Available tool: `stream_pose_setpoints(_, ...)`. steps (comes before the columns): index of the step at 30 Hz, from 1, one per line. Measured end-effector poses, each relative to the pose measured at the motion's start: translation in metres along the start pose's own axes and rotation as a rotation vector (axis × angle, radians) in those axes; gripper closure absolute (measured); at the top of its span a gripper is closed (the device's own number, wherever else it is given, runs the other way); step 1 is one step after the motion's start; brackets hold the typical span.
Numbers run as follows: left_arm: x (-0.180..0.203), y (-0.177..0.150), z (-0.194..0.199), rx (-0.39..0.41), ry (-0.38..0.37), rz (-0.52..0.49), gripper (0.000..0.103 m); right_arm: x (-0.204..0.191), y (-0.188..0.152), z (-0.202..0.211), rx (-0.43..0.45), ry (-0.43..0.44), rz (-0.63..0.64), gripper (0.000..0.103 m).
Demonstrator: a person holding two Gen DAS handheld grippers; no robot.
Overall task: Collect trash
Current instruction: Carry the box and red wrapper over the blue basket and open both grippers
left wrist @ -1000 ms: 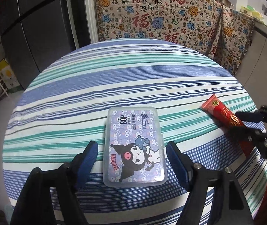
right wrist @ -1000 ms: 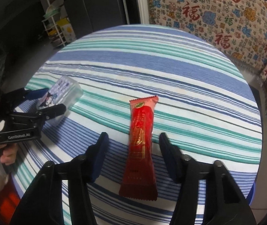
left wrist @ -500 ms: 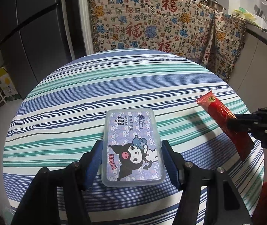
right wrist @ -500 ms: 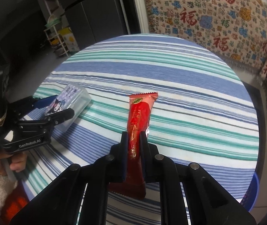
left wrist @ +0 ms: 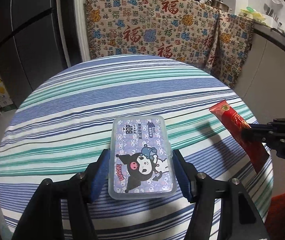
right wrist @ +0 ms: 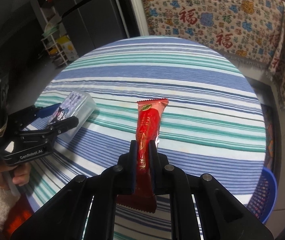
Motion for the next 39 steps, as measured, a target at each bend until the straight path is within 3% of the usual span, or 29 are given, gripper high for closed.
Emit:
stream_pose_setpoints(11,0.086,0.008,0.006,-0.003,-0.136,-0.075,0.040,0.049,-0.013,0.048,0.063,-0.016,-0.109,0.094)
stream_pose_setpoints(20,0.206,0.019,0.001,-0.020,-0.289,-0.160,0.040,0.137,-0.051,0.115,0.133,-0.156,-0.266,0.094)
stream_pose_setpoints(31,0.363,0.005,-0.045,-0.104,-0.447,-0.263,0.040,0.255,-0.136,0.160,0.122,-0.297,-0.501,0.094)
stream_pose_setpoints(39,0.420,-0.011,-0.092,-0.154,-0.485,-0.286,0.040,0.305,-0.164,0.154,0.116,-0.297,-0.599,0.094)
Point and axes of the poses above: each gripper's, at about its wrist camera, not at the fingertips, and z roughly against the way its jaws point, x to its right, y to its top, the point moved 7 cm from there along -z, roughly the way its jaws point, and after that the axes turned 4 degrees about z, right-handed, at the moved point
